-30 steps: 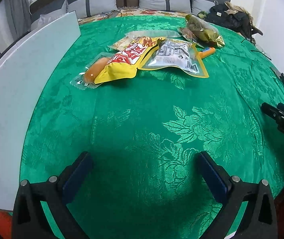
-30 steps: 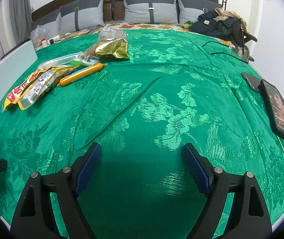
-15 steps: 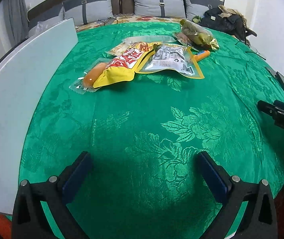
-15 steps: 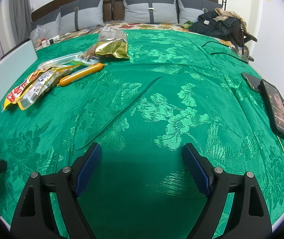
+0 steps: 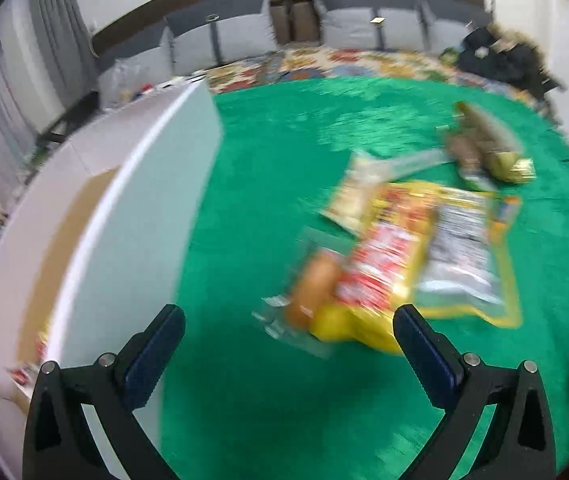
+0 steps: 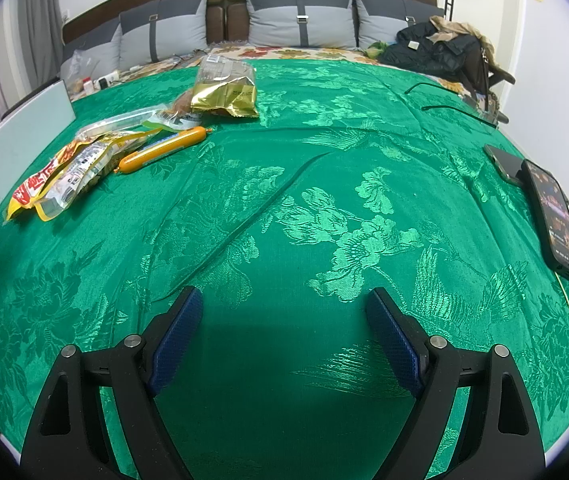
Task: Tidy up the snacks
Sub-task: 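Lower the left gripper onto the clear-wrapped sausage packet and grasp it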
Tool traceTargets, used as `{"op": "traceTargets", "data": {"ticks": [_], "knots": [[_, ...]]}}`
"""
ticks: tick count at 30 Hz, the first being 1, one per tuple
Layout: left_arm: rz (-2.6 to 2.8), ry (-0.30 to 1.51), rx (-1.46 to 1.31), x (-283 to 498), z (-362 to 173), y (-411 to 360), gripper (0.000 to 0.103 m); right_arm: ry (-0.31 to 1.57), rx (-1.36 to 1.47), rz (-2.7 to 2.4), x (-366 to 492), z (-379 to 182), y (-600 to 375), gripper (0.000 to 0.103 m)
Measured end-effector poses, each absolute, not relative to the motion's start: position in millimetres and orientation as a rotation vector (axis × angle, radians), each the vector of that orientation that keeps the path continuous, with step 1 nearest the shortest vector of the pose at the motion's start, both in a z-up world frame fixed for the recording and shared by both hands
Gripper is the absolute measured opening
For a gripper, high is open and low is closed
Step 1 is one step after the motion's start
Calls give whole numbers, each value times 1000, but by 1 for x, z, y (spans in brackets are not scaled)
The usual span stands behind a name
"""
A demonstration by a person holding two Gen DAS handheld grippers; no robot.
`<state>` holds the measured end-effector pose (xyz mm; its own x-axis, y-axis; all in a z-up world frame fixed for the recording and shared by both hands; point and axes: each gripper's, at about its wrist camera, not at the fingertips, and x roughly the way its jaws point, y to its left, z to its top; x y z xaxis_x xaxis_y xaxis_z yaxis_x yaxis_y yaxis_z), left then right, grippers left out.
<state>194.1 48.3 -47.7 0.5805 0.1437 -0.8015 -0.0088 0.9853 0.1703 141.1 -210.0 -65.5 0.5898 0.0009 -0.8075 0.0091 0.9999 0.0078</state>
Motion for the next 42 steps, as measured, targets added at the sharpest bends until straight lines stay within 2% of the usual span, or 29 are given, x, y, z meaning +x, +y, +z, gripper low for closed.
{"op": "traceTargets", "data": {"ticks": [4,8,11,16,19,29,42], "knots": [[94,1010,152,222,-66,48,103,940,11,-5,141,-66,-210,88],[-62,1075,186,230,-79,14,103,940,11,-5,141,-66,-210,88],[-100,1029,285,225,-74,-6,103,940,11,-5,141,-66,-210,88],[-102,981,78,229,-41,32,103,940,11,-5,142,-66,-210,88],[-35,977,122,239,-37,44,103,942,10,-5,142,-66,-210,88],[-10,1028,251,246,-67,44,103,942,9,-6,142,-66,-209,89],[-189,1090,66,266,-79,61,103,942,9,-6,142,-66,-209,89]]}}
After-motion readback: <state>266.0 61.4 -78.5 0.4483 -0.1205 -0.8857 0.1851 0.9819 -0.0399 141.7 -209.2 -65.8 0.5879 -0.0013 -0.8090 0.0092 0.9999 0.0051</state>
